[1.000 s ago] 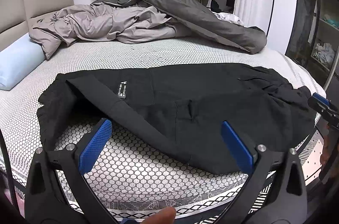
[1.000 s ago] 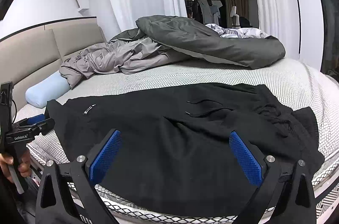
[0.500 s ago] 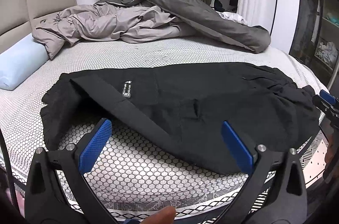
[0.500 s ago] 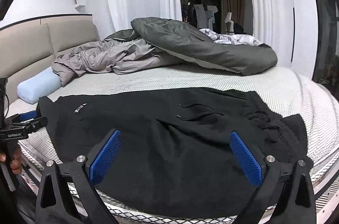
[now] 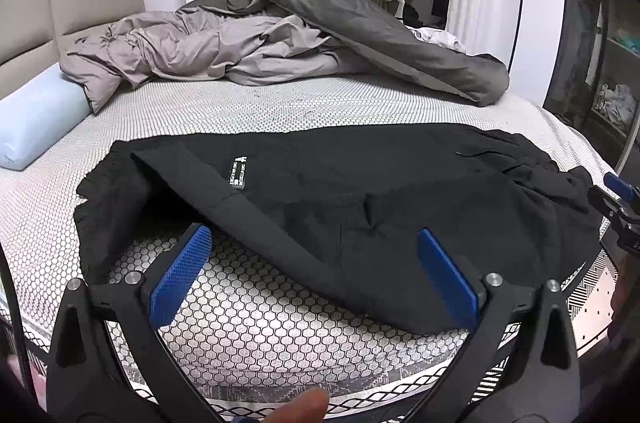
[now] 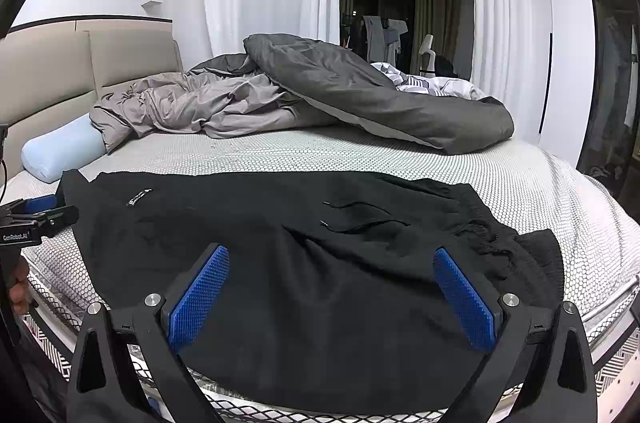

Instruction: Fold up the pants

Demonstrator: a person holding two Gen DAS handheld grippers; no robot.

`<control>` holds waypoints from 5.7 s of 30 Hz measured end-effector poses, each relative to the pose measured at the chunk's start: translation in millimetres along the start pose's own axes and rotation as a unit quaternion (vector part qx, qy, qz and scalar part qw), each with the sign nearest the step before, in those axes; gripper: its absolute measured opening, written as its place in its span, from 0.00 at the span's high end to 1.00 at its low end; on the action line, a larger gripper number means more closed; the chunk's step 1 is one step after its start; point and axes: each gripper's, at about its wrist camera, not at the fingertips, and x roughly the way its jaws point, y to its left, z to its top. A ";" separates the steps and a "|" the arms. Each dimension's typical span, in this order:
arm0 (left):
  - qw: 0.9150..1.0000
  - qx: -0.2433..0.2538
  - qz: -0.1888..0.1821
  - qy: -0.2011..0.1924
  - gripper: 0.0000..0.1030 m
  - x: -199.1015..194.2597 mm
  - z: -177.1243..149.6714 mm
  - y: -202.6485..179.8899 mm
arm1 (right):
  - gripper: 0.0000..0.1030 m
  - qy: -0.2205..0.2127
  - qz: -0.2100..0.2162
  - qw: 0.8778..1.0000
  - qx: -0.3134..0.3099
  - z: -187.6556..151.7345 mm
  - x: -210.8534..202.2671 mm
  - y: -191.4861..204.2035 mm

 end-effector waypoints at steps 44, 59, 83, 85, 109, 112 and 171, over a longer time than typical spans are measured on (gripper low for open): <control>0.937 -0.331 -0.059 0.089 0.02 1.5 -58.2 229.9 | 0.00 0.027 0.014 0.994 0.105 -12.2 1.6 -64.1; 0.911 -0.391 -0.112 0.065 0.05 37.2 -53.3 249.6 | 0.00 0.023 0.006 0.992 0.126 -15.7 -3.3 -72.6; 0.875 -0.472 -0.041 0.098 0.97 91.8 -68.2 258.4 | 0.00 0.026 -0.021 0.996 0.080 -14.4 5.5 -55.2; 0.877 -0.472 0.001 0.090 1.00 82.9 -70.5 276.6 | 0.00 0.027 -0.021 0.996 0.082 -15.5 5.7 -57.3; 0.897 -0.436 0.058 0.044 1.00 79.9 -45.5 308.5 | 0.00 0.044 -0.047 0.991 0.118 -23.5 5.8 -86.4; 0.904 -0.414 0.110 0.000 1.00 39.5 -50.9 311.7 | 0.00 0.048 -0.071 0.986 0.141 -30.6 0.7 -110.5; 0.928 -0.370 0.039 -0.008 1.00 38.5 24.5 333.1 | 0.88 0.021 -0.055 0.914 0.402 47.5 6.6 -232.7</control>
